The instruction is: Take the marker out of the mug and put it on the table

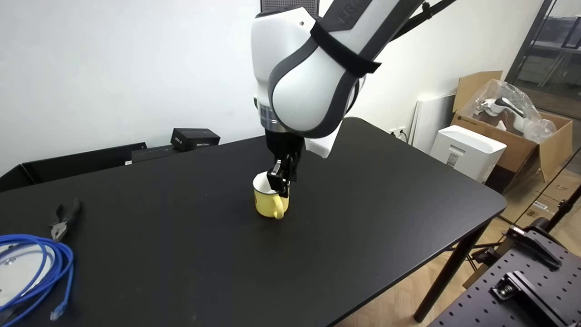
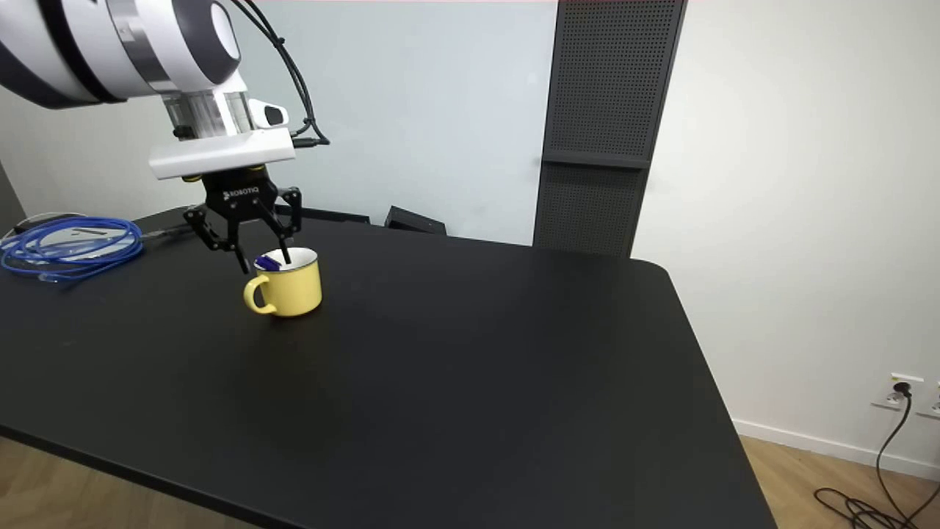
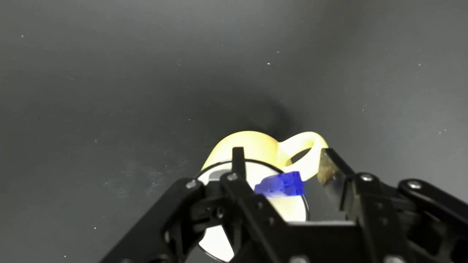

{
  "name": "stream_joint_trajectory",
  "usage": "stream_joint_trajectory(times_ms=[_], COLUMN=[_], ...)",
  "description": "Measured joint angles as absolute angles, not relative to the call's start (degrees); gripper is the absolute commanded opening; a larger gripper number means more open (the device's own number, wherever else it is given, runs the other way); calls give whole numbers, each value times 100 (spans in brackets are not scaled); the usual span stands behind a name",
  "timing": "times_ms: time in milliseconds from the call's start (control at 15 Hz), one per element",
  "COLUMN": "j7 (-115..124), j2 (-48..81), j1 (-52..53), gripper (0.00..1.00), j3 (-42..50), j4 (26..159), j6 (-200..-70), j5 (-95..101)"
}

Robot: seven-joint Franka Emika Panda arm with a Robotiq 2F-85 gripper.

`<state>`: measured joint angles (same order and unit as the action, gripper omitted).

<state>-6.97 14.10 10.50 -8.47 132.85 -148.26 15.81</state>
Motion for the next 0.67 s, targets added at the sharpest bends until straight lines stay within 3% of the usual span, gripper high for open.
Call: stream_joint_trajectory(times_ms=[267, 333, 667], j7=[-697, -698, -713], j2=[1410, 1408, 1402], j1=[1050, 1049, 1046], gripper=[1, 5, 6], j3=[-843, -842, -835], j4=[13285, 13285, 13285], j6=[-14824, -14823, -14822], j5=[1581, 1582, 1582])
